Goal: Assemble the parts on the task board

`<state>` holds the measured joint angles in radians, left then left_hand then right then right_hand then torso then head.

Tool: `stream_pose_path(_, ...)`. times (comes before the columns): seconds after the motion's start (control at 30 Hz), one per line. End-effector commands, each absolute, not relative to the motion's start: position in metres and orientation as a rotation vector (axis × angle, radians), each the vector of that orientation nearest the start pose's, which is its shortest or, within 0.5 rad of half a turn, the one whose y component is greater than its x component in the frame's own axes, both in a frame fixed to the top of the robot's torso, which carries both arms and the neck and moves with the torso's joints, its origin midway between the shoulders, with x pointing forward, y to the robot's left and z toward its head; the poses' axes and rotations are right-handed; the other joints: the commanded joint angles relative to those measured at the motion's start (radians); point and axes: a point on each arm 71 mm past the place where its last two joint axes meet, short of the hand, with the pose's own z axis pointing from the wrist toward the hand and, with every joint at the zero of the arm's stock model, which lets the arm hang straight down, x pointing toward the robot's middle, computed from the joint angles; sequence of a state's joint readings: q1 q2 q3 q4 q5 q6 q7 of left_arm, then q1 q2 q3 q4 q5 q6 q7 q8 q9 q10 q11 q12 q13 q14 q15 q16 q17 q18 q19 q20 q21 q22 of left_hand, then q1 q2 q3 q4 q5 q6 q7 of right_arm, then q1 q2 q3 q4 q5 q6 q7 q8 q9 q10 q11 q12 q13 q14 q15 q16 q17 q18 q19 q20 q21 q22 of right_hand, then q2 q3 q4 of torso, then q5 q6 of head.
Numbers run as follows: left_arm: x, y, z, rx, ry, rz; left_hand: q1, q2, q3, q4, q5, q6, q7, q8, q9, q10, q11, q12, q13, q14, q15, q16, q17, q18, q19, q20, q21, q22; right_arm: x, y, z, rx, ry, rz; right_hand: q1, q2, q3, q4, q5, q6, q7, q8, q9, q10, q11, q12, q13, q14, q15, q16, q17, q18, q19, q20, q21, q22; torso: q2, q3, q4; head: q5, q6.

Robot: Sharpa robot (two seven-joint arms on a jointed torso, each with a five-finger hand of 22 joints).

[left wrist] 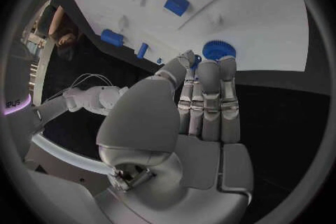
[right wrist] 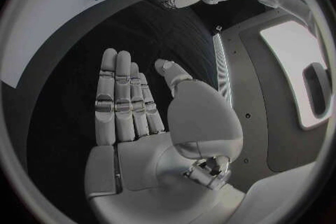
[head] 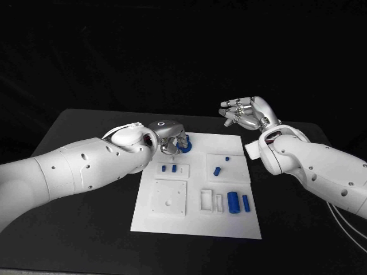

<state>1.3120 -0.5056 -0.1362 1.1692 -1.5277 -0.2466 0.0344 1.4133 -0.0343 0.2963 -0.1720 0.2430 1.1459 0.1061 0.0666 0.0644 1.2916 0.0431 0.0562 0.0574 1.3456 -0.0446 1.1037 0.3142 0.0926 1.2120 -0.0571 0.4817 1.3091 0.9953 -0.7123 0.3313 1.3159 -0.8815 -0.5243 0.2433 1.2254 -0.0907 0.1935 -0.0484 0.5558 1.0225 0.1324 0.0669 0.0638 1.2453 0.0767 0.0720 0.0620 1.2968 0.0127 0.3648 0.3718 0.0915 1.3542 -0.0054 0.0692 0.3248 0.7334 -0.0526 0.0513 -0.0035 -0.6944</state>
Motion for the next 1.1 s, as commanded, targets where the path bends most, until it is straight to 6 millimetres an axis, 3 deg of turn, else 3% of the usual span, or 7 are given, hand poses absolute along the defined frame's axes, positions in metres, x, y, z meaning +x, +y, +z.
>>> stream_pose_path(0.03,0.544,0.119,-0.175,0.429,1.644,-0.644,0.006,0.005,-0.002,0.0,0.005,0.008,-0.001,-0.004,-0.001,0.006,0.002,0.003,0.002,0.005,0.0,-0.002,0.0,0.019,0.001,-0.006,0.006,0.018,0.53,-0.223,-0.156,0.528,1.238,1.097,-0.011,-0.002,0.004,-0.001,0.003,0.004,0.006,-0.005,-0.001,-0.006,0.002,-0.003,-0.001,0.003,0.003,-0.005,-0.002,-0.002,0.006,0.001,0.003,-0.002,0.0,-0.0003,0.0004,0.002,0.001)
stream_pose_path(0.23,0.545,0.131,-0.175,0.413,1.667,-0.625,0.006,0.005,-0.001,0.001,0.005,0.007,-0.002,-0.004,-0.001,0.006,0.002,0.003,0.002,0.005,0.0,-0.003,0.0,0.019,0.001,-0.006,0.005,0.018,0.529,-0.224,-0.156,0.528,1.237,1.095,-0.011,-0.002,0.004,-0.001,0.003,0.004,0.006,-0.005,-0.001,-0.006,0.002,-0.003,-0.001,0.003,0.003,-0.005,-0.002,-0.002,0.006,0.001,0.003,-0.002,0.001,-0.0021,0.0015,0.004,0.001)
stream_pose_path(0.57,0.546,0.142,-0.177,0.388,1.697,-0.618,0.006,0.005,-0.003,0.003,0.004,0.008,-0.002,-0.004,-0.001,0.006,0.002,0.003,0.002,0.003,0.0,-0.006,0.001,0.017,-0.001,-0.006,0.003,0.018,0.529,-0.224,-0.156,0.528,1.237,1.094,-0.011,-0.002,0.004,-0.001,0.003,0.004,0.006,-0.005,-0.001,-0.006,0.002,-0.003,-0.001,0.003,0.003,-0.005,-0.002,-0.002,0.006,0.001,0.003,-0.002,0.002,-0.0013,-0.0027,0.009,-0.001)
stream_pose_path(1.1,0.548,0.149,-0.182,0.36,1.736,-0.621,0.006,0.007,-0.003,0.005,0.004,0.008,-0.002,-0.004,-0.001,0.006,0.002,0.003,0.002,0.002,-0.001,-0.008,0.003,0.016,-0.001,-0.007,0.001,0.018,0.529,-0.224,-0.156,0.528,1.237,1.095,-0.011,-0.002,0.004,-0.001,0.003,0.004,0.006,-0.005,-0.001,-0.006,0.002,-0.003,-0.001,0.003,0.003,-0.005,-0.002,-0.002,0.006,0.001,0.003,-0.002,0.002,0.0001,-0.0035,0.011,-0.003)
